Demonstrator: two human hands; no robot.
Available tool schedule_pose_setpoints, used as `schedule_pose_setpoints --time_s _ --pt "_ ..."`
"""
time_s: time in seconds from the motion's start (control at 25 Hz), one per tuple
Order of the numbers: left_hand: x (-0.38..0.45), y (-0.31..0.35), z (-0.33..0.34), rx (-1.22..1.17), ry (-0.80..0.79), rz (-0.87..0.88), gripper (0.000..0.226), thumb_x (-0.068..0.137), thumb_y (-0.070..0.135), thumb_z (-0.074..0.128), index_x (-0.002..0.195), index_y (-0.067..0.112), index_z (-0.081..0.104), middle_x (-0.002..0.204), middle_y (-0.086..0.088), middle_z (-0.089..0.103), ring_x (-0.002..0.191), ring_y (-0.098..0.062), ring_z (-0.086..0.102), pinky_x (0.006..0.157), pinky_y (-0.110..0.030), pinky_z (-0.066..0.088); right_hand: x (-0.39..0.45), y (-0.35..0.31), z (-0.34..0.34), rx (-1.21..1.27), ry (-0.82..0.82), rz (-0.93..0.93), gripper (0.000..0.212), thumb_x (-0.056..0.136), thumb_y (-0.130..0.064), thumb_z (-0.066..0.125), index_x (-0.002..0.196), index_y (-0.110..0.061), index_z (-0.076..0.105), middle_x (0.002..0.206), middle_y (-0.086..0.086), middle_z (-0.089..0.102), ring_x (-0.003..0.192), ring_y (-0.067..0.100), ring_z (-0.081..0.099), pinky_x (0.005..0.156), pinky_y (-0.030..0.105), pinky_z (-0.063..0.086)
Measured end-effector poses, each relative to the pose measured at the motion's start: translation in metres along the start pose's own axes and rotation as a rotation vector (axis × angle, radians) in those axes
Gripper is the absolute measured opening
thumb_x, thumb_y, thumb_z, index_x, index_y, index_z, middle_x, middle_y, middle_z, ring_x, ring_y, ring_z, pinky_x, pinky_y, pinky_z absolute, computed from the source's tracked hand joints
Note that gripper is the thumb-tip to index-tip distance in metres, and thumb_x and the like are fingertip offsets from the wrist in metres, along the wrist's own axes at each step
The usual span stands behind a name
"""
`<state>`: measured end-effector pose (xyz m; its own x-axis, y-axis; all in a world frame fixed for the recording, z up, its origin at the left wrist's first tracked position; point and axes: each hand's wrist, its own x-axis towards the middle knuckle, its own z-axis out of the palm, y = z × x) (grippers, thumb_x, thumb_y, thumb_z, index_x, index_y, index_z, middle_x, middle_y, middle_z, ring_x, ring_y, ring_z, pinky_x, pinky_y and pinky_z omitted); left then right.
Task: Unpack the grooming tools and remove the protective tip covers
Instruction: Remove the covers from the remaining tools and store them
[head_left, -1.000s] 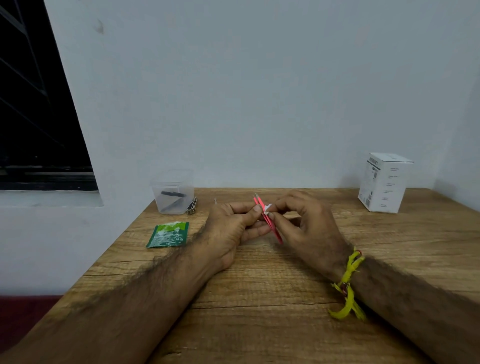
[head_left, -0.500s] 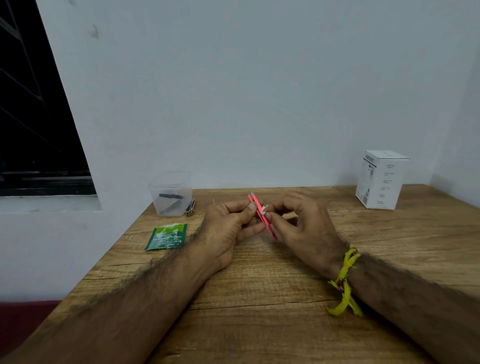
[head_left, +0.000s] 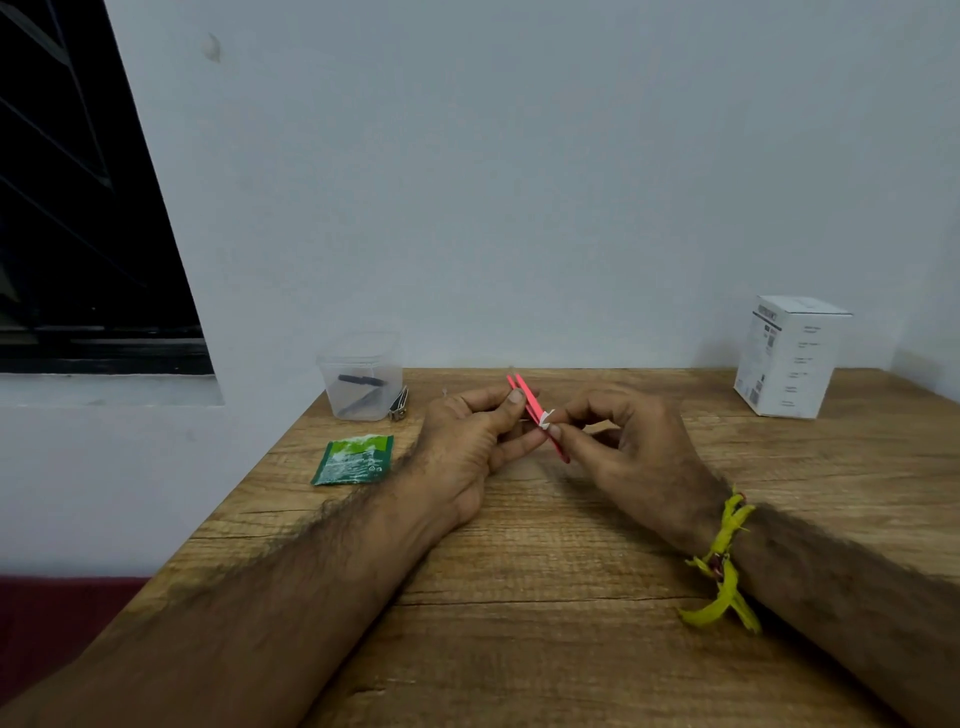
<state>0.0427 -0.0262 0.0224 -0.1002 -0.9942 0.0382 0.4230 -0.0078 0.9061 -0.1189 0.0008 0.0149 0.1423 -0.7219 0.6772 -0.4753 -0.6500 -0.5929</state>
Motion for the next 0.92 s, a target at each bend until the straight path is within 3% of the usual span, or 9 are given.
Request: schedule_pose_setpoints --time_s 0.16,0.36,0.76,0.92 --pt "0.0009 -0.0009 -0.0027 -0.015 -0.003 0.011 0.011 0.094 -0.002 0.062 0.095 -0.002 0.073 0.081 -0.012 0.071 0.066 -0.015 0.072 0.059 -0.025 0.061 -0.0012 -0.0025 -0.0002 0.027 -0.004 -0.003 0.014 0.082 0.001 0.075 0.078 -0.013 0.075 0.078 -0.003 0.070 0.077 0.012 0.067 0.063 0.019 0.053" --pt "0.0023 -0.0011 -0.0037 -0.002 0.028 0.041 0.010 0.093 0.000 0.064 0.096 -0.001 0.074 0.081 -0.011 0.073 0.066 -0.012 0.073 0.059 -0.024 0.061 -0.0019 -0.0027 -0.0007 0.008 -0.011 0.020 0.013 0.081 -0.001 0.077 0.080 -0.014 0.077 0.079 -0.006 0.071 0.079 0.009 0.068 0.062 0.016 0.054" --pt "0.0007 0.0016 -0.0020 -0.027 0.045 0.061 0.013 0.095 -0.003 0.061 0.089 -0.002 0.072 0.081 -0.012 0.070 0.063 -0.010 0.072 0.055 -0.022 0.059 -0.0017 -0.0019 0.0005 -0.042 0.007 0.018 0.010 0.081 -0.001 0.076 0.081 -0.011 0.077 0.080 -0.004 0.070 0.078 0.011 0.067 0.063 0.020 0.057" --pt "0.0016 0.0015 -0.0020 -0.036 0.062 0.063 0.011 0.094 -0.003 0.061 0.093 -0.005 0.072 0.084 -0.014 0.069 0.070 -0.014 0.071 0.056 -0.022 0.059 -0.0018 -0.0053 -0.0003 -0.059 0.002 0.014 0.008 0.081 0.000 0.076 0.082 -0.009 0.077 0.079 -0.003 0.070 0.076 0.008 0.066 0.063 0.019 0.056"
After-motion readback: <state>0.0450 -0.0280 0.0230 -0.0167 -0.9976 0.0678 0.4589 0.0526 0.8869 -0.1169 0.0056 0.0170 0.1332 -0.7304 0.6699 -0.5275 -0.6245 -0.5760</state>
